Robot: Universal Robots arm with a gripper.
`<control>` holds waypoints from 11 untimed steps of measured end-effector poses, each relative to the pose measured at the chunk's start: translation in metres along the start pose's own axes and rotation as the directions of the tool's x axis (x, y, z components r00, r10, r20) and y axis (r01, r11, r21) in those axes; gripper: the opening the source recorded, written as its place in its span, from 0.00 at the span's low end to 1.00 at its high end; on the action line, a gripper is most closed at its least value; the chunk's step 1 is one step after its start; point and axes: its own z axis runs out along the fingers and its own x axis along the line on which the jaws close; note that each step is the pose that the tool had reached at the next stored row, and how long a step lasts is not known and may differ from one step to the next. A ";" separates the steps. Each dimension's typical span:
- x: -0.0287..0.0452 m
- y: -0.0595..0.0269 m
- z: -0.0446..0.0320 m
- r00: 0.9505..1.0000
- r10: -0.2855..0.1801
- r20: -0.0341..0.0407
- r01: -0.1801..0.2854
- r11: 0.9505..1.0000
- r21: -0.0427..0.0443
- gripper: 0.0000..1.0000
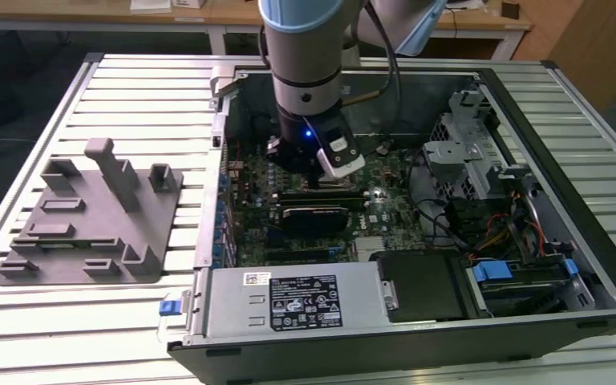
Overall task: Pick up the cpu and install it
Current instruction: 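Install the second cpu locking lever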
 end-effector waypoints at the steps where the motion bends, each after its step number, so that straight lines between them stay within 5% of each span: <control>1: 0.0013 -0.0010 0.0005 1.000 0.000 -0.001 0.000 1.000 -0.007 0.11; 4: 0.0046 -0.0037 0.0026 1.000 0.000 -0.002 0.000 1.000 -0.019 0.11; 11: 0.0050 -0.0042 0.0041 1.000 0.000 -0.002 0.000 1.000 -0.019 0.11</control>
